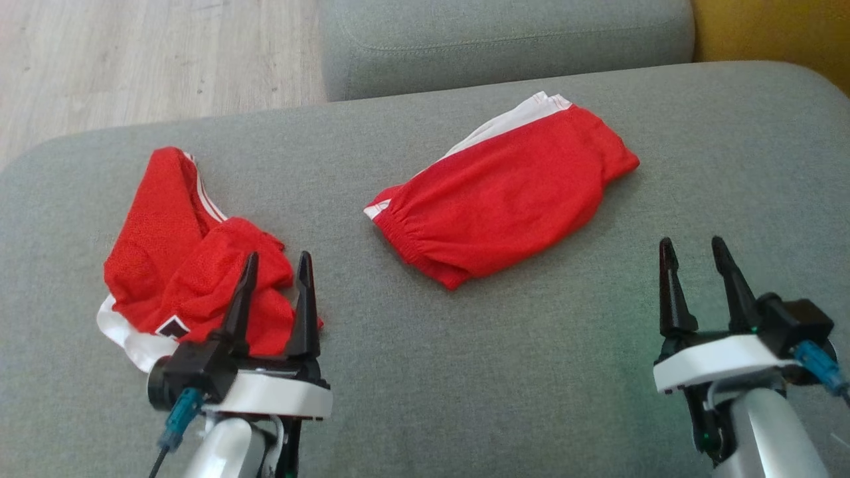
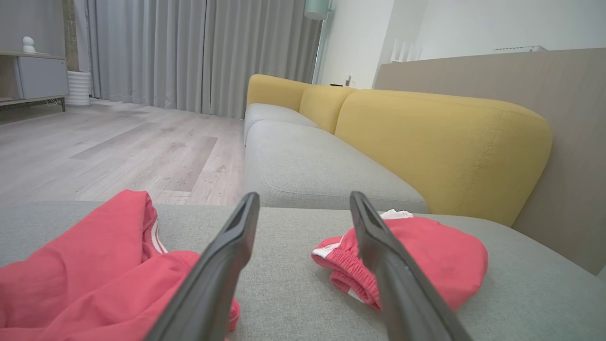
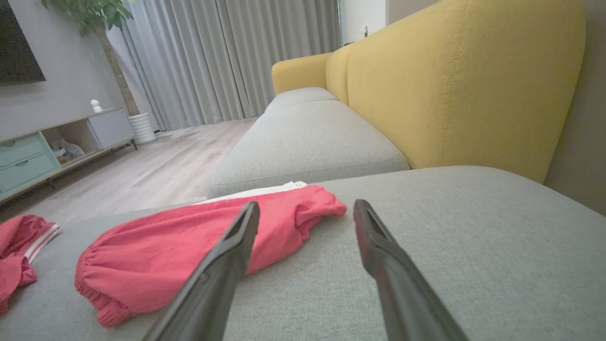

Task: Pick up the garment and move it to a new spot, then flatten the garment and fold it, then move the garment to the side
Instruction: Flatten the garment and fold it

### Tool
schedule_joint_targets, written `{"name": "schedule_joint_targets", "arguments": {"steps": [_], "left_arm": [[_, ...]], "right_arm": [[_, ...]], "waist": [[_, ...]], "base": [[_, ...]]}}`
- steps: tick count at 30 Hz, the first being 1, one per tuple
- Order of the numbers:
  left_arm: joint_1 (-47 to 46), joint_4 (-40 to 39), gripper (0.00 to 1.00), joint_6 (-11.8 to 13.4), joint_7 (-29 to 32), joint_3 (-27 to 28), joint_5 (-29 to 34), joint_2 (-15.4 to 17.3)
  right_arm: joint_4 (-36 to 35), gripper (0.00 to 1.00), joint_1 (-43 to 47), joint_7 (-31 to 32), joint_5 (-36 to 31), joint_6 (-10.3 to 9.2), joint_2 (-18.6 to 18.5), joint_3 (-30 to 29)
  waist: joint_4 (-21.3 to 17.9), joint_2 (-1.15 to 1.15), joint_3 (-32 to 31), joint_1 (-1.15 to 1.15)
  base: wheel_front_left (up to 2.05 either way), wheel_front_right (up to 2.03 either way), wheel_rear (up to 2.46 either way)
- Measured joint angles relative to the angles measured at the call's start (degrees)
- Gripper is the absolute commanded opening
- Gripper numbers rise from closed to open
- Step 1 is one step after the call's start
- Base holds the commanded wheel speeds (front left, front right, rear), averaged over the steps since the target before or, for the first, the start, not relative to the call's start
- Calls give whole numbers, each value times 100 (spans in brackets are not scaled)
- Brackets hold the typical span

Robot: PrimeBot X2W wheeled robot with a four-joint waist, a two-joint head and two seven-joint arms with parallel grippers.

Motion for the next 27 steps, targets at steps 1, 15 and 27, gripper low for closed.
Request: {"name": "schedule_joint_targets", "arguments": {"steps": [1, 15, 27], "left_arm": [[0, 10, 100, -49, 0, 47, 64, -32], [-489, 109, 100, -497, 0, 205, 624, -309], [-1129, 85, 100, -731, 0, 185, 748, -453]], "right_arm": [[-79, 100, -5, 34, 27, 0, 2, 22], [-431, 100, -743, 643, -393, 0, 15, -214], [1255, 100, -3042, 2130, -1605, 0, -202, -1675]], "waist": [[1, 0, 18, 0], [287, 0, 728, 1], [938, 0, 1696, 2]], "base": [[0, 0, 0], [0, 0, 0], [0, 0, 0]]}}
